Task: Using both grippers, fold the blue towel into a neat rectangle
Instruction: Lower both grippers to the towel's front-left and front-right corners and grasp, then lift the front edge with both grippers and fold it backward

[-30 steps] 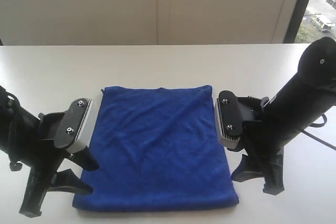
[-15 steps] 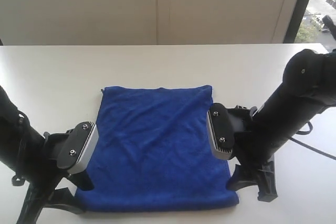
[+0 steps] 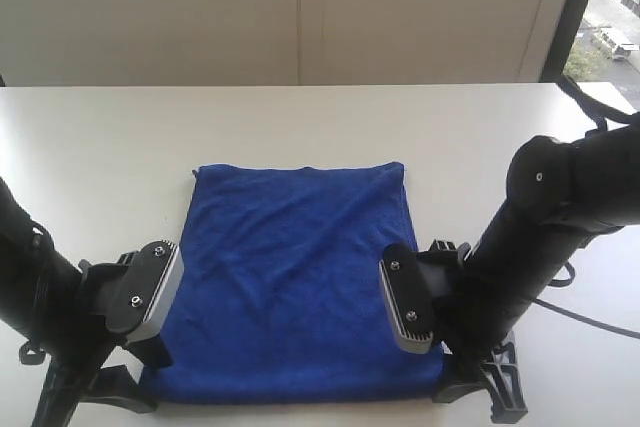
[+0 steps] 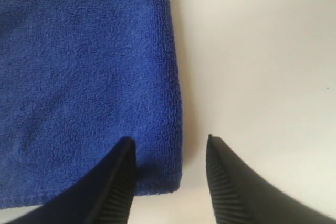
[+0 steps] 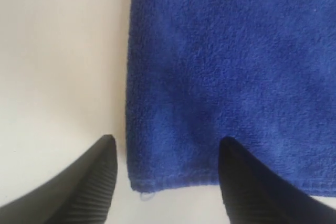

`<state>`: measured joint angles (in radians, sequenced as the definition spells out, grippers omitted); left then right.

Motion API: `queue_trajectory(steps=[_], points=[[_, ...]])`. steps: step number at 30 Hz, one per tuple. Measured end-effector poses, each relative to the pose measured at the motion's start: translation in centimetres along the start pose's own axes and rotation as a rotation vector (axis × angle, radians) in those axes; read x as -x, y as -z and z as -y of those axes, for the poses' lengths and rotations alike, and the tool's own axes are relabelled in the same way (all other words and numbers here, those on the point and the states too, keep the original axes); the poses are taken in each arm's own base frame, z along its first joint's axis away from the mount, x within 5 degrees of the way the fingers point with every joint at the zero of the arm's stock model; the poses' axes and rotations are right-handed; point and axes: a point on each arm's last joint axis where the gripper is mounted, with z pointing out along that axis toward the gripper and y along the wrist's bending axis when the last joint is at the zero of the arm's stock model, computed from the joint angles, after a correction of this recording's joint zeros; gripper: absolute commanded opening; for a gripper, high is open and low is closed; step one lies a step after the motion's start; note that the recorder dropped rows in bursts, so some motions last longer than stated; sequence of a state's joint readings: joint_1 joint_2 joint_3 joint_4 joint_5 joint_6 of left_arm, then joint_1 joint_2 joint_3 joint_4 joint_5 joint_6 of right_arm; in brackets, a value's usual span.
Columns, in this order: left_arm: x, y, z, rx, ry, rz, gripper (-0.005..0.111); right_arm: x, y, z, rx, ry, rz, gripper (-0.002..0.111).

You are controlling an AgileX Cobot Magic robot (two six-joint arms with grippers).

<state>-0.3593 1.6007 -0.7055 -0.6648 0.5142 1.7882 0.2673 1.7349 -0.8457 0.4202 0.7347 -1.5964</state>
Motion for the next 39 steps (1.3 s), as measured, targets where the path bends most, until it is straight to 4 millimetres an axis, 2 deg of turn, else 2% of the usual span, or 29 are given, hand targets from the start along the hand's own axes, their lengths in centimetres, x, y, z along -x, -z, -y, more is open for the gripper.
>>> queue_trajectory(steps=[17, 21, 25, 30, 34, 39], points=[[-0.8, -1.3, -0.4, -0.008, 0.023, -0.030, 0.048, -0.1, -0.2, 0.1, -0.014, 0.000, -0.004, 0.054], [-0.8, -1.3, -0.5, -0.004, 0.023, -0.032, 0.043, -0.1, -0.2, 0.1, -0.015, 0.000, -0.004, 0.040], [-0.8, -1.3, -0.5, 0.000, 0.023, -0.033, 0.040, -0.1, -0.2, 0.1, -0.013, 0.000, -0.004, 0.034], [-0.8, -1.3, -0.5, 0.000, 0.023, -0.033, 0.040, -0.1, -0.2, -0.2, 0.015, 0.000, -0.004, 0.036], [-0.8, -1.3, -0.5, 0.000, 0.023, -0.033, 0.040, 0.1, -0.3, -0.4, 0.032, -0.010, 0.007, 0.052], [-0.8, -1.3, -0.5, 0.000, 0.025, -0.033, 0.040, 0.7, -0.4, -1.0, 0.045, 0.010, 0.009, 0.052]])
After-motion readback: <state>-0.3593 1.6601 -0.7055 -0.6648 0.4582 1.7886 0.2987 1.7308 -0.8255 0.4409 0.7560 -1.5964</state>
